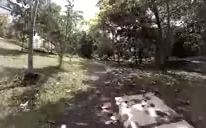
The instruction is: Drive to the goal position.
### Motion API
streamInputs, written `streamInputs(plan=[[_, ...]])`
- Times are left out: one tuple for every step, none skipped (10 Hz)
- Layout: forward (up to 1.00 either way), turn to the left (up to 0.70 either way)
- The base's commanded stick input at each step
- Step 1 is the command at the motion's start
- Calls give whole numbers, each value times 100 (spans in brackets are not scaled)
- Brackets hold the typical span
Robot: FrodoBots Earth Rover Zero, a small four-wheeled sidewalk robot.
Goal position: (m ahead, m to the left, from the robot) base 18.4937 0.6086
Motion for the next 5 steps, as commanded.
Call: streamInputs(plan=[[85,-2],[85,0],[85,0],[85,0],[85,0]])
